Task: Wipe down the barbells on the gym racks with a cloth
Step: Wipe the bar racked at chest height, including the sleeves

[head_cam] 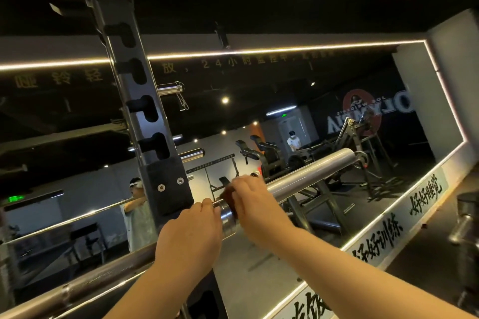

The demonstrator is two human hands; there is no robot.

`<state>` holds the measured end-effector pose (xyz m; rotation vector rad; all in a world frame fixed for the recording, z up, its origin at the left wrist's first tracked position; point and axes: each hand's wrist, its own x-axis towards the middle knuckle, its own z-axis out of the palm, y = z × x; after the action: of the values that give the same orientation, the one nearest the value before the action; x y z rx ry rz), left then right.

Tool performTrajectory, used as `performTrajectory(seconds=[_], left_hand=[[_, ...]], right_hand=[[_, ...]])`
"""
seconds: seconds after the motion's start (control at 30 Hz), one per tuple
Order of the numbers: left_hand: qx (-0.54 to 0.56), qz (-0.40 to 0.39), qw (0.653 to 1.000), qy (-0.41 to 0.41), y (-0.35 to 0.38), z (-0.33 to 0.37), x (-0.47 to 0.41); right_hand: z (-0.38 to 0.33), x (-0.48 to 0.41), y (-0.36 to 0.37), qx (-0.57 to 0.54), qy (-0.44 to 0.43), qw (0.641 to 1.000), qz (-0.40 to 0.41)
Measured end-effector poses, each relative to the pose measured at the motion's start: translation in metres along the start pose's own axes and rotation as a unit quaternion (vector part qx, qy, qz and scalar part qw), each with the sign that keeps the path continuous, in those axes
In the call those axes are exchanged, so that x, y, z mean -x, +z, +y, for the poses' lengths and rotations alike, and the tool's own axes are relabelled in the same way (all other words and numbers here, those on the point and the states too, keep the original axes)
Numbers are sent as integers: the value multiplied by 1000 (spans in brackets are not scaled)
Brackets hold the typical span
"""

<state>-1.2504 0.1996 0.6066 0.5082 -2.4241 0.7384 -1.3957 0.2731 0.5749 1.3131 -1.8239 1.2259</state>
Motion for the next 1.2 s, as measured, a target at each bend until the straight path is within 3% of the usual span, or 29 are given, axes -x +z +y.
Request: performTrajectory(seconds=[0.13, 0.23, 0.33, 0.57, 0.7, 0.8, 0.93, 1.03, 1.2], left_hand=[[-11, -12, 1000, 3, 2, 3, -6], [-22, -16, 1000, 8, 2, 3, -9], [-45, -3, 999, 19, 1, 2, -9], [-34, 13, 999, 14, 1, 8, -8], [-58, -22, 998, 0, -4, 10, -15], [-74, -50, 995, -37, -2, 15, -28], [-77, -31, 996, -18, 1, 15, -36], [-87, -10, 996, -5, 9, 14, -32], [-91, -24, 996, 6, 13, 12, -32]], right_hand=[[7, 9, -1, 82, -87, 993, -16], [21, 5, -8, 157, -48, 986, 20], [12, 0, -5, 91, 5, 995, 33], [10, 24, -15, -54, -43, 996, -55], [27, 7, -25, 50, 15, 999, -15], [24, -3, -16, 24, 72, 997, 27], [7, 4, -12, -88, 25, 994, -54], [15, 8, -23, -63, -7, 994, -92], [32, -1, -23, 29, 78, 996, 3]])
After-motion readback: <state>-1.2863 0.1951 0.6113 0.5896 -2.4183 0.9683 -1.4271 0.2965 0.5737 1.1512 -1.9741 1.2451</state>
